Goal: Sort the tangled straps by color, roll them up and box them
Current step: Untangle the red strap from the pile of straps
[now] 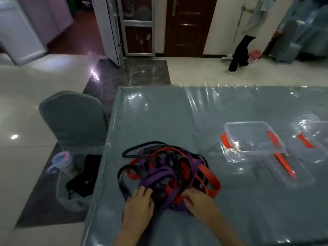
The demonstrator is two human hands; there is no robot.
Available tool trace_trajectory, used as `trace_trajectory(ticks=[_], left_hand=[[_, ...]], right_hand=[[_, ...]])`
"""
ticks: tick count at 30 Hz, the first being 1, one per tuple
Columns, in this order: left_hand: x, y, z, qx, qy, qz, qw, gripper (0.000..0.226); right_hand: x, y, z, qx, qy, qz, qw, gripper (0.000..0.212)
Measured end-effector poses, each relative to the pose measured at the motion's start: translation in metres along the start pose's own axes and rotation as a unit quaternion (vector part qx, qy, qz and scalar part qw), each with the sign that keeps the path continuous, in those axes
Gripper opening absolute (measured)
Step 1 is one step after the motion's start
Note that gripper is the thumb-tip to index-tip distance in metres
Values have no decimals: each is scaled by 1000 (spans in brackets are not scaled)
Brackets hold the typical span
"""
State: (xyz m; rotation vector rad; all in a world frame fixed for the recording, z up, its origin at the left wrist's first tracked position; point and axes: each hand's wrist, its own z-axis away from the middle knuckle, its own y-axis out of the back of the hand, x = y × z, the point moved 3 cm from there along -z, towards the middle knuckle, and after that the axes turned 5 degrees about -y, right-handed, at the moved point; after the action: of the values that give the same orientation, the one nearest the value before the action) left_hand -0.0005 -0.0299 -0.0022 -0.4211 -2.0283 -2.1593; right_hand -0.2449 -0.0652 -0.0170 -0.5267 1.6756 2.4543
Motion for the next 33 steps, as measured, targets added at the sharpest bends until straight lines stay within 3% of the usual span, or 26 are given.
trace_trajectory(ticks=[3,7,11,14,16,18,20,23,26,29,31,33], left_hand=[[1,3,-20,2,-32,-1,999,31],[3,8,-51,4,-3,-12,1000,41],[-6,-5,-76,-104,87,3,991,73],[-19,-16,-83,-92,206,144,964,92],[-28,-18,-87,-36,244,266,932,82],[-32,-16,-91,19,240,368,898,57],[-35,-12,-94,61,228,397,887,51],[-32,-8,-96,119,212,371,896,55],[-30,-4,-90,138,200,326,914,46],[-31,0,-88,117,156,155,969,49],[-32,2,-90,85,102,80,988,62],[-30,2,-97,28,54,94,994,70]], right_hand=[[-4,7,-10,41,-12,-16,999,23],[-11,19,-23,51,-20,-30,998,21],[-9,29,-42,55,1,-65,996,20],[-5,34,-56,63,16,-97,993,19],[-3,35,-68,62,32,-115,991,21],[-2,34,-80,52,52,-133,988,23],[-3,33,-92,43,67,-151,985,27],[-9,33,-112,33,87,-176,980,39],[-17,26,-126,-35,119,-166,978,56],[-19,12,-136,-124,136,-134,974,60],[-21,6,-138,-119,159,-129,971,62],[-21,3,-140,-94,170,-130,972,56]])
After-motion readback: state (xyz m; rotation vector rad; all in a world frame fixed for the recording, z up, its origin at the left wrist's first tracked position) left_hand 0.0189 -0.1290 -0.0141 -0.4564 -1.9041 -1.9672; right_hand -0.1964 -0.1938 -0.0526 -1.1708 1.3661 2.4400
